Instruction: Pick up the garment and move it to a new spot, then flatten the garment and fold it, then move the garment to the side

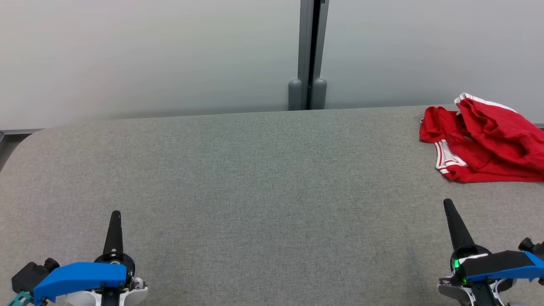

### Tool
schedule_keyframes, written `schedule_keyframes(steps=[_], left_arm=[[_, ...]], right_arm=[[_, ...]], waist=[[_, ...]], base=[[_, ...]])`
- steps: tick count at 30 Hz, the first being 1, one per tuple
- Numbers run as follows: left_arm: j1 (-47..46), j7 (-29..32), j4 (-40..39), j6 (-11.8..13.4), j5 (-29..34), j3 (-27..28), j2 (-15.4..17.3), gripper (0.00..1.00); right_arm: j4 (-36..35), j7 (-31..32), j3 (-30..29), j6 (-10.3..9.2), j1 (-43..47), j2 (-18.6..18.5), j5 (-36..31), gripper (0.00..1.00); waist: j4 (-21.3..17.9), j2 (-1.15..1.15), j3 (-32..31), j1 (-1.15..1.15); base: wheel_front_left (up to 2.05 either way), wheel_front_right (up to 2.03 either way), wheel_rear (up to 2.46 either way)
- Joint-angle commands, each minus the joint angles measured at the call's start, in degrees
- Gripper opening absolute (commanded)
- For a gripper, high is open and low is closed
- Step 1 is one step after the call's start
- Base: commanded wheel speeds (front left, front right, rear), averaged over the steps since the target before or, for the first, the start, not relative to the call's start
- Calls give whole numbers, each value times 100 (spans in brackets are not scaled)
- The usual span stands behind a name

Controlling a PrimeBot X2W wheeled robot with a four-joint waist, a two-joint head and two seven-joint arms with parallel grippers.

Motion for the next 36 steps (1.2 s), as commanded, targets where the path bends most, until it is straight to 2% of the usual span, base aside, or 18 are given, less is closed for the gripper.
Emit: schedule_keyframes(steps=[1,36], left_arm=[[-142,30,-59,-28,-127,20,18,0],[-257,429,-78,-89,-1653,159,-66,0]], right_arm=[[-14,23,-23,2,-104,-21,140,0],[143,282,-117,2,-192,-23,1760,0]], waist=[[2,0,0,0],[60,0,-12,0]], base=[[0,0,0],[0,0,0]])
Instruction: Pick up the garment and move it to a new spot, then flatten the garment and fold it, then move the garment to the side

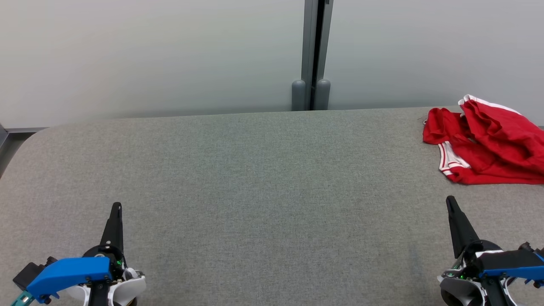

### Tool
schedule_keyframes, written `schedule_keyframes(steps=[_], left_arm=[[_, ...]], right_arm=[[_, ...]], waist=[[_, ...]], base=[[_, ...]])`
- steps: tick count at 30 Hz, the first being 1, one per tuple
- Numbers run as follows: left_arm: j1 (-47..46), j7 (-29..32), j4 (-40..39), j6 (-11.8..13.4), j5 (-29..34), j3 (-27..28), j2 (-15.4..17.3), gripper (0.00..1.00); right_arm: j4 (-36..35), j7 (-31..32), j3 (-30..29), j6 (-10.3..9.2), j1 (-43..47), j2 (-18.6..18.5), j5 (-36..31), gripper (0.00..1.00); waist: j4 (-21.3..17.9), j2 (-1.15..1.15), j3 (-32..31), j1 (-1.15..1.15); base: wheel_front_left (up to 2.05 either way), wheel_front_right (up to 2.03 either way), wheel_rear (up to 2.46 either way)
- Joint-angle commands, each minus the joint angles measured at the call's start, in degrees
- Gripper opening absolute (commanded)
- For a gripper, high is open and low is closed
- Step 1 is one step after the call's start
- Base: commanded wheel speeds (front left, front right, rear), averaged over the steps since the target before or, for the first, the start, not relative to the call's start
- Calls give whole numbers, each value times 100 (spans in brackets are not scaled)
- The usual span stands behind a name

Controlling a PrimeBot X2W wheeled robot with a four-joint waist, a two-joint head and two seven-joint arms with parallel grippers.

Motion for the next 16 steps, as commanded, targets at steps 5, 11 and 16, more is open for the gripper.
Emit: schedule_keyframes(steps=[5,11,16], left_arm=[[-112,70,-43,-46,-228,30,-20,0],[-125,133,-45,-59,-445,50,-30,0],[-137,177,-46,-65,-627,68,-41,0]], right_arm=[[15,49,-34,2,-76,-22,254,0],[41,95,-47,2,-95,-22,491,0],[62,116,-56,2,-110,-23,676,0]], waist=[[8,0,-2,0],[18,0,-4,0],[27,0,-6,0]], base=[[0,0,0],[0,0,0],[0,0,0]])
